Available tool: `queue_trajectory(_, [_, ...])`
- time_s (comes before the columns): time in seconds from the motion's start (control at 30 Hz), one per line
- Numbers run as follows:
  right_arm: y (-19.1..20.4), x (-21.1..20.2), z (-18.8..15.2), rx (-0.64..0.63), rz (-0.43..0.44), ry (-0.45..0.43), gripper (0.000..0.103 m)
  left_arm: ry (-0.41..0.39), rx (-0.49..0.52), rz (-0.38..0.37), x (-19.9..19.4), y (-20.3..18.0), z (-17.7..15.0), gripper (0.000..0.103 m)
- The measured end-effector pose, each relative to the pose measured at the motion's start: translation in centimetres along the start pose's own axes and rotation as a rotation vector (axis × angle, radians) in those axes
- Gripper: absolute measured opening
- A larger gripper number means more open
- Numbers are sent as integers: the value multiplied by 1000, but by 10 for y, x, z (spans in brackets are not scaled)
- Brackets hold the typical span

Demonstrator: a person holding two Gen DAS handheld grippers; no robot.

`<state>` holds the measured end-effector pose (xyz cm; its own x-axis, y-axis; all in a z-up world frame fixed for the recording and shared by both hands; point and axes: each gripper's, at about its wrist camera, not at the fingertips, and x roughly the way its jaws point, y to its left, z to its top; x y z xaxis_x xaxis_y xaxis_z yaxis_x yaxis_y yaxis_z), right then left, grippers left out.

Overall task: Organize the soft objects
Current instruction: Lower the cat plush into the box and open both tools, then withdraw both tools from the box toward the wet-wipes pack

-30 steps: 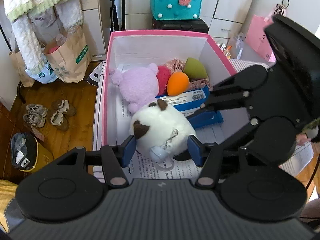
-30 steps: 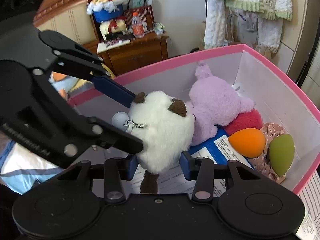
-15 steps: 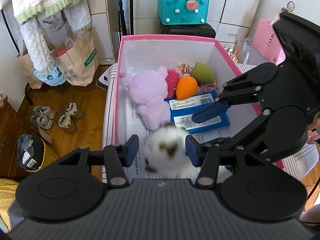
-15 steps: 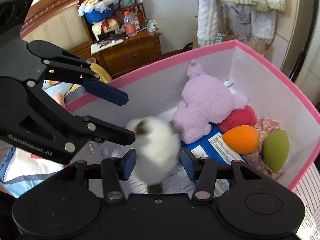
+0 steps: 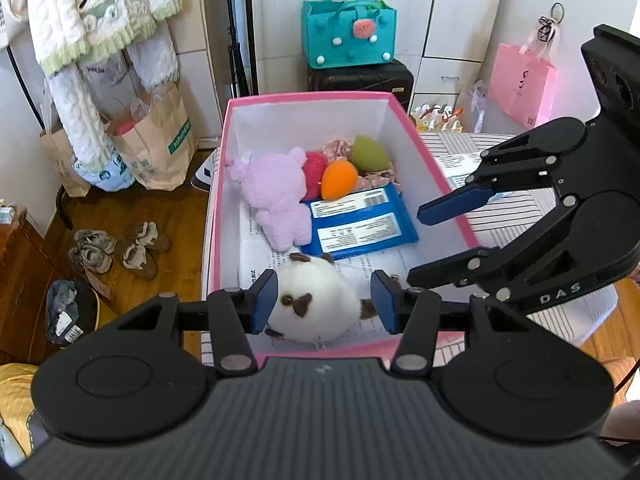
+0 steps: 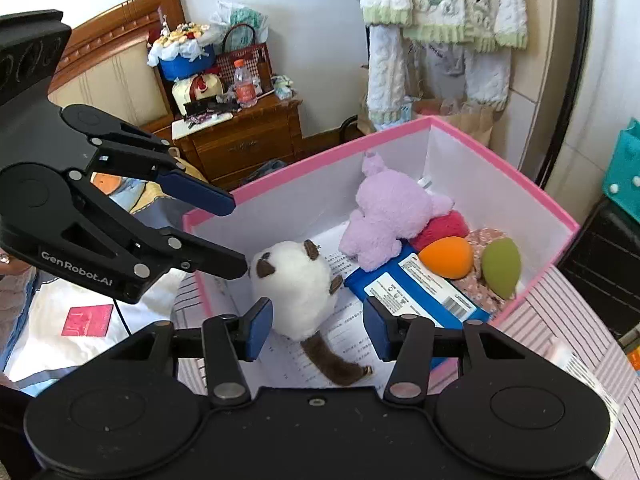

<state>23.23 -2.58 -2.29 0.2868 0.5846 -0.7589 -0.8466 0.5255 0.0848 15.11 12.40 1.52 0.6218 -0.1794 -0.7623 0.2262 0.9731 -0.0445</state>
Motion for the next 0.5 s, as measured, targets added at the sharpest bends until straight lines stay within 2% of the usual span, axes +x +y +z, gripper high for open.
queue_trajectory(0.5, [41,-89,-28,-15,-83,-100,55,-36,120,13,-69,-52,-15,54])
